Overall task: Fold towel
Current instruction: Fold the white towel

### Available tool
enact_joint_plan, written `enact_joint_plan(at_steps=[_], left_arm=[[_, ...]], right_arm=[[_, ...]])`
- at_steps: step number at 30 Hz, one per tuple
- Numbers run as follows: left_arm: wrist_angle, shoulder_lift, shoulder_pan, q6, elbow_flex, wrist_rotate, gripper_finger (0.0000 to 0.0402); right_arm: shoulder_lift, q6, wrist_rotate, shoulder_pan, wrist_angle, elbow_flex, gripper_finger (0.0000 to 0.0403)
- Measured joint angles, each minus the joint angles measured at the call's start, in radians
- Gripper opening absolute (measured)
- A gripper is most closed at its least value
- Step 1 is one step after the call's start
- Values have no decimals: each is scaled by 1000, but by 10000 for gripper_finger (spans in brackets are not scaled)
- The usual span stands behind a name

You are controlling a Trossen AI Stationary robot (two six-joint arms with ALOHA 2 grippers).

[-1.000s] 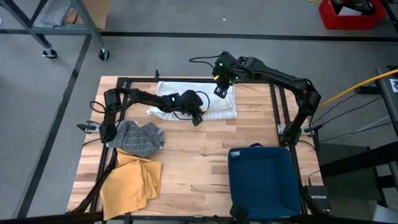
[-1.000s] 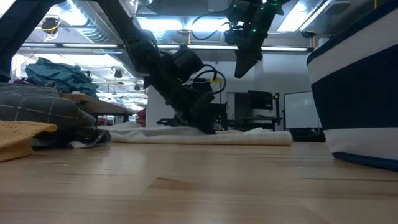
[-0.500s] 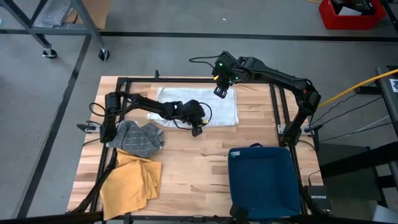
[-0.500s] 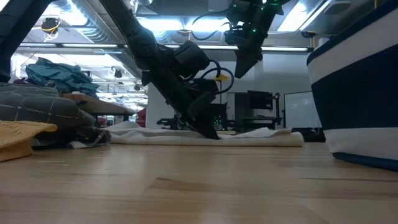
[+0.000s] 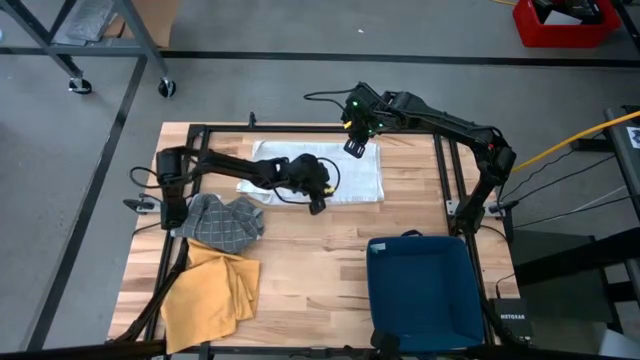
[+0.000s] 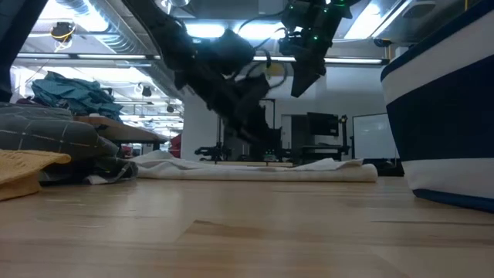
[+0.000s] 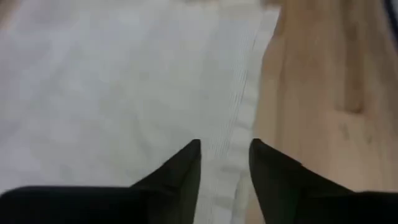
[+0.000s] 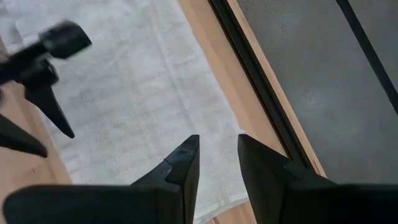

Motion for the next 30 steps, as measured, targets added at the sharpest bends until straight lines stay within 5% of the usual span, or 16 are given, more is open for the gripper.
enact_joint_plan(at_steps=[10, 24, 30], left_arm=[[-88, -164, 48, -2, 1, -52, 150], [-700, -255, 84, 13, 1, -82, 150], [-825, -255, 84, -72, 0, -84, 123]], right_arm=[[2, 6, 0, 0, -83, 0, 115], [62, 157, -60, 36, -147, -2, 115], [143, 187, -51, 88, -154, -2, 105]])
